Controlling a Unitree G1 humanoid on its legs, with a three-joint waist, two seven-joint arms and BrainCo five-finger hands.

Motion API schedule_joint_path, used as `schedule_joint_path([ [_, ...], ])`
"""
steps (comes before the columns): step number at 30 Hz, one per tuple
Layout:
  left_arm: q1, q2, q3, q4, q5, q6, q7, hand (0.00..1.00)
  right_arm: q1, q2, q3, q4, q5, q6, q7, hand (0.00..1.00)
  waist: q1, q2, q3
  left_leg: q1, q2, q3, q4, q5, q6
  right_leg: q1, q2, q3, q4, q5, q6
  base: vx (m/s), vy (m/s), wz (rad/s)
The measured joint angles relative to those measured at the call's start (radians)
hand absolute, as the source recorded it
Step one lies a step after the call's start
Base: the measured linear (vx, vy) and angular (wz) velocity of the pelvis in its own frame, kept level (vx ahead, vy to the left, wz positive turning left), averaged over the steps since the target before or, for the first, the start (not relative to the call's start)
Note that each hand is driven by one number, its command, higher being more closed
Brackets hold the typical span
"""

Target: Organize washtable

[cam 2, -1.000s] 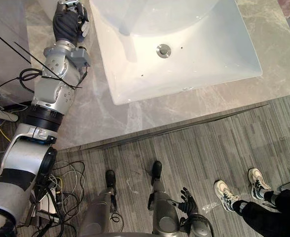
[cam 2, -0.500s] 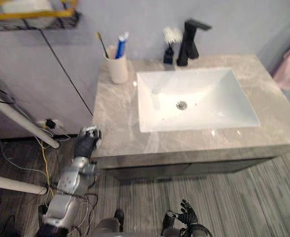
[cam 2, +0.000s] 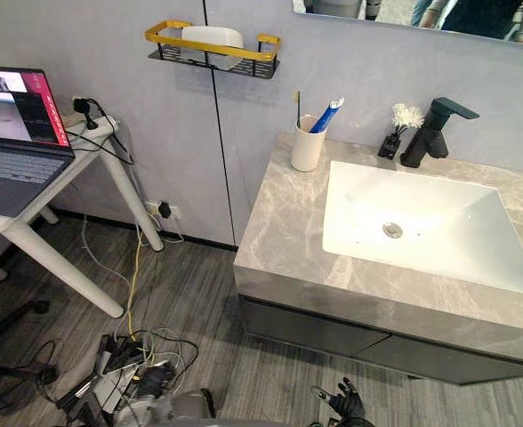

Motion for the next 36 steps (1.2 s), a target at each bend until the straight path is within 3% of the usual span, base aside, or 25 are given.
schedule_joint_path([
  [1,-0.001,0.005,0.025,0.046,0.007,-0.003,0.012,0.0,-0.002,-0.002,-0.003,0.0,0.0,-0.002,0.0,0.0,-0.002,0.015,0.0,0.002,-0.022,-0.079,0.02,-0.056,-0.022,-0.017,-0.005,0.026,0.008,0.011,0.01,-0.08,0.376,-0.72],
  [2,-0.012,0.009,0.039,0.09,0.018,-0.005,0.015,0.0,-0.007,0.001,-0.011,0.001,0.001,-0.002,-0.001,0.0,-0.004,0.006,-0.005,-0.003,-0.04,-0.092,0.034,-0.104,-0.011,-0.046,-0.021,0.056,0.022,0.021,0.016,-0.07,0.332,-0.64],
  [4,-0.042,0.015,0.068,0.139,0.022,-0.008,0.032,0.0,0.0,0.017,-0.049,-0.002,0.002,-0.002,0.0,0.0,0.002,0.003,-0.006,-0.033,-0.055,-0.036,0.077,-0.14,0.005,-0.101,-0.043,0.108,0.039,0.03,0.004,-0.15,0.32,-0.82],
  [6,-0.044,0.032,0.085,0.184,0.052,-0.01,0.036,0.0,-0.003,0.022,-0.046,-0.014,-0.002,0.001,-0.001,0.0,0.001,-0.004,-0.007,-0.025,-0.053,0.049,0.085,-0.157,0.031,-0.149,-0.061,0.177,0.037,0.037,-0.032,-0.18,0.256,-1.13],
  [8,-0.044,0.038,0.088,0.224,0.077,-0.003,0.052,0.0,-0.017,0.017,-0.036,-0.022,-0.003,0.001,0.001,0.0,-0.004,0.003,-0.008,-0.016,-0.046,0.12,0.048,-0.164,0.048,-0.184,-0.078,0.174,0.051,-0.001,-0.091,-0.18,0.17,-1.1],
  [9,-0.044,0.038,0.089,0.235,0.077,-0.002,0.052,0.0,-0.021,0.009,-0.028,-0.019,-0.004,0.001,0.002,0.0,-0.007,0.004,-0.008,0.0,-0.038,0.16,0.004,-0.144,0.082,-0.223,-0.072,0.168,0.153,-0.005,-0.082,-0.17,0.165,-0.92],
  [13,-0.052,0.037,0.102,0.257,0.075,-0.001,0.048,0.0,-0.003,0.002,-0.03,0.016,-0.01,0.002,0.007,0.0,-0.004,0.001,-0.01,0.051,-0.041,0.186,-0.067,-0.077,0.117,-0.2,-0.059,0.172,0.597,-0.16,-0.06,-0.01,-0.009,-0.21],
  [15,-0.057,0.034,0.117,0.264,0.075,0.001,0.046,0.0,-0.006,0.01,-0.042,0.033,-0.011,0.001,0.01,0.0,-0.007,-0.014,-0.015,0.042,-0.052,0.175,-0.045,-0.064,0.1,-0.207,-0.062,0.201,0.634,-0.157,-0.05,0.03,-0.108,0.08],
  [17,-0.054,0.013,0.155,0.291,0.071,0.01,0.036,0.0,-0.006,0.003,-0.097,0.085,-0.012,0.001,0.01,0.0,0.001,0.02,-0.054,0.041,-0.083,0.133,-0.12,-0.042,0.103,-0.183,-0.012,0.233,0.544,-0.159,-0.01,-0.01,-0.057,0.07],
  [18,-0.048,-0.003,0.171,0.305,0.07,0.009,0.029,0.0,-0.021,-0.006,-0.107,0.1,-0.013,0.005,0.009,0.0,-0.008,0.025,-0.06,0.048,-0.078,0.131,-0.161,-0.008,0.109,-0.171,-0.01,0.269,0.593,-0.211,0.001,0.02,-0.118,0.4],
  [19,-0.047,0.016,0.168,0.309,0.07,0.009,0.028,0.0,-0.03,0.01,-0.104,0.11,-0.015,0.004,0.009,0.0,-0.026,0.0,-0.066,0.051,-0.116,0.118,-0.181,0.029,0.103,-0.154,-0.023,0.32,0.707,-0.229,0.015,0.08,-0.246,0.49],
  [20,-0.048,0.033,0.168,0.306,0.069,0.008,0.029,0.0,-0.042,0.014,-0.086,0.158,-0.015,0.008,0.012,0.0,-0.019,-0.036,-0.079,0.038,-0.144,0.124,-0.177,0.048,0.103,-0.119,-0.023,0.355,0.635,-0.253,0.021,0.09,-0.197,0.27],
  [21,-0.053,0.033,0.164,0.312,0.066,0.01,0.03,0.0,-0.057,0.009,-0.073,0.17,-0.018,0.011,0.015,0.0,-0.004,-0.039,-0.084,0.023,-0.14,0.124,-0.162,0.052,0.097,-0.102,-0.009,0.357,0.58,-0.277,0.024,0.03,-0.214,-0.22],
  [23,-0.06,0.027,0.137,0.317,0.058,0.008,0.029,0.0,-0.092,-0.006,-0.049,0.167,-0.018,0.012,0.019,0.0,0.006,-0.009,-0.073,-0.098,-0.122,0.107,-0.055,0.072,0.077,-0.023,0.042,0.337,0.347,-0.279,0.015,-0.11,-0.133,-0.43],
  [24,-0.057,0.026,0.106,0.318,0.056,0.008,0.031,0.0,-0.103,-0.024,-0.037,0.166,-0.025,0.012,0.013,0.0,0.003,0.015,-0.073,-0.099,-0.156,0.056,-0.165,0.105,0.08,-0.006,0.051,0.335,0.255,-0.279,0.015,-0.15,-0.046,-0.51],
  [25,-0.056,0.017,0.078,0.32,0.056,0.008,0.032,0.0,-0.108,-0.041,-0.032,0.17,-0.033,0.013,0.008,0.0,0.009,0.05,-0.067,-0.095,-0.153,0.039,-0.226,0.159,0.112,-0.008,0.077,0.331,0.229,-0.281,0.016,-0.16,-0.054,-0.17],
  [26,-0.077,0.033,0.052,0.337,0.057,0.009,0.03,0.0,-0.111,-0.042,-0.026,0.173,-0.046,0.012,0.003,0.0,-0.003,0.045,-0.058,-0.086,-0.152,0.032,-0.282,0.22,0.1,-0.004,0.081,0.305,0.202,-0.284,0.015,-0.11,-0.021,0.0],
  [28,-0.105,0.042,0.032,0.338,0.056,0.0,0.033,0.0,-0.118,-0.038,-0.025,0.173,-0.053,0.012,-0.001,0.0,-0.003,0.052,-0.016,-0.06,-0.141,0.034,-0.325,0.253,0.087,0.02,0.09,0.279,0.175,-0.284,0.014,-0.12,-0.076,0.17],
  [30,-0.111,0.061,0.009,0.34,0.057,-0.002,0.036,0.0,-0.12,-0.031,-0.021,0.164,-0.053,0.009,-0.002,0.0,-0.01,0.041,-0.003,-0.073,-0.139,0.037,-0.36,0.352,0.063,0.019,0.104,0.261,0.157,-0.259,-0.02,-0.17,-0.059,0.27],
  [31,-0.121,0.078,0.01,0.338,0.056,-0.004,0.037,0.0,-0.116,-0.02,-0.023,0.167,-0.052,0.001,-0.004,0.0,-0.024,0.009,0.011,-0.068,-0.135,0.071,-0.347,0.342,0.059,0.025,0.084,0.222,0.126,-0.247,-0.038,-0.13,-0.036,0.25],
  [32,-0.118,0.078,0.018,0.34,0.056,-0.003,0.041,0.0,-0.116,-0.021,-0.023,0.166,-0.052,0.0,-0.006,0.0,-0.026,0.003,0.015,-0.073,-0.129,0.085,-0.281,0.28,0.079,0.03,0.078,0.211,0.114,-0.249,-0.04,-0.14,-0.056,0.03],
  [33,-0.113,0.071,0.032,0.342,0.056,-0.001,0.052,0.0,-0.109,-0.032,-0.036,0.165,-0.049,-0.002,-0.014,0.0,-0.03,0.014,0.019,-0.074,-0.105,0.081,-0.156,0.168,0.079,0.025,0.073,0.206,0.122,-0.244,-0.045,-0.13,0.004,-0.14],
  [34,-0.104,0.068,0.043,0.349,0.056,-0.002,0.052,0.0,-0.089,-0.036,-0.053,0.166,-0.044,-0.001,-0.019,0.0,-0.035,0.016,0.02,-0.056,-0.091,0.061,-0.067,0.089,0.069,0.019,0.06,0.208,0.136,-0.242,-0.041,-0.14,0.051,-0.13],
  [35,-0.1,0.068,0.044,0.35,0.056,-0.003,0.052,0.0,-0.076,-0.034,-0.068,0.165,-0.036,-0.001,-0.02,0.0,-0.039,0.016,0.02,-0.04,-0.078,0.053,-0.034,0.059,0.053,0.015,0.055,0.213,0.139,-0.239,-0.037,-0.23,0.281,-0.25],
  [36,-0.095,0.066,0.056,0.364,0.056,-0.003,0.051,0.0,-0.073,-0.035,-0.087,0.166,-0.036,-0.002,-0.019,0.0,-0.052,0.018,0.02,0.016,-0.044,-0.001,0.006,-0.021,0.011,0.006,0.048,0.238,0.14,-0.225,-0.016,-0.16,0.231,-0.26],
])
